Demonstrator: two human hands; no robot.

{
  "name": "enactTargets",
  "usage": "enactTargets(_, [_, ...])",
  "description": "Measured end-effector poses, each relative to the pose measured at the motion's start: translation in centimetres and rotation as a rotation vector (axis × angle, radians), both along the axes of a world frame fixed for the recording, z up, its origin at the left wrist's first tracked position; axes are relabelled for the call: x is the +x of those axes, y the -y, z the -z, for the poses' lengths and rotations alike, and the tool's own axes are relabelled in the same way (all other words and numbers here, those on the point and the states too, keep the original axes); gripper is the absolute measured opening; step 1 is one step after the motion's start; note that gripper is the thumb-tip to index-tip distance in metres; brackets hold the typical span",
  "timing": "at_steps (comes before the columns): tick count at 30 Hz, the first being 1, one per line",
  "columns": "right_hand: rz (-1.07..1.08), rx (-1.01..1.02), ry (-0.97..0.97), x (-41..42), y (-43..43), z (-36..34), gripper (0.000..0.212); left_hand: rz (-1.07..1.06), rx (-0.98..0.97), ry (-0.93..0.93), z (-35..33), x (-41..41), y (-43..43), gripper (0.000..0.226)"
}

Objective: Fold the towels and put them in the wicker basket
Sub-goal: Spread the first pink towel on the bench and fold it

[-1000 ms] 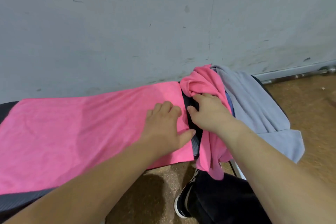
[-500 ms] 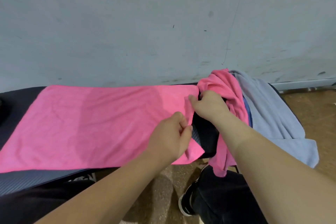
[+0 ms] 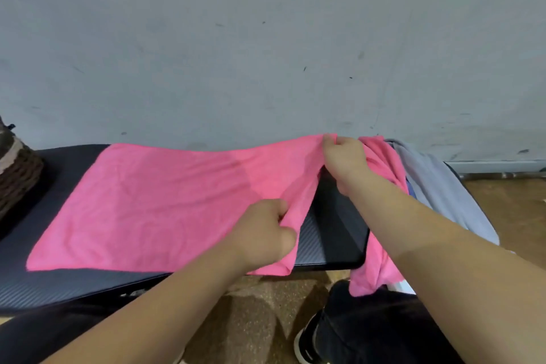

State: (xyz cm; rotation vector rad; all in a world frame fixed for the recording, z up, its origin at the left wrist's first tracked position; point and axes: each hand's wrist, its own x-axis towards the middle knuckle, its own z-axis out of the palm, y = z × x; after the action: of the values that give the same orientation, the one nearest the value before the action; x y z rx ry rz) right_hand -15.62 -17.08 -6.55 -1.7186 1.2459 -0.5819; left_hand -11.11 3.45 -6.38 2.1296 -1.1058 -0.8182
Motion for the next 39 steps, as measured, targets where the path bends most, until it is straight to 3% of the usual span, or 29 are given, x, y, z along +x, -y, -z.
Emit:
enactTargets(7, [0.027,-0.083,0.026,-5.0,0.5,-2.9,0.044,0.152,-0.196,-0.143,-3.2,-4.7,0.7,0.044])
enactTargets(12, [0.038,-0.201,0.003,-7.5,1.6,-5.1,0.050,0.132,-0.239,-0.273,-4.1,-6.8,1.6,0.053])
enactTargets(15, [-0.001,-0.152,0.037,-6.3,0.6,-5.4,0.055,0.081,-0.218,-0.295,-4.1,-5.8,0.6,0.051])
enactTargets(21, [-0.192,0.009,0.132,1.1,-5.4,-4.4,0.041,-0.092,-0.161,-0.212,-3.6,0.4,-4.2,0.041])
enactTargets(24, [-0.298,0.047,0.104,5.9,-8.4,-3.5,0.050,-0.180,-0.144,-0.176,-3.0,4.2,-7.5,0.039])
enactTargets(31, [-0.373,0.070,0.101,17.1,-15.1,-1.1,0.050,-0.427,-0.020,-0.018,-1.9,13.6,-15.6,0.031])
enactTargets(35, [-0.447,0.019,-0.001,22.5,-18.0,0.8,0.053,-0.554,0.026,-0.016,0.2,17.8,-19.3,0.023])
enactTargets(39, [-0.518,-0.029,-0.195,24.7,-19.6,4.0,0.072,-0.518,0.159,0.034,3.2,19.6,-21.3,0.022])
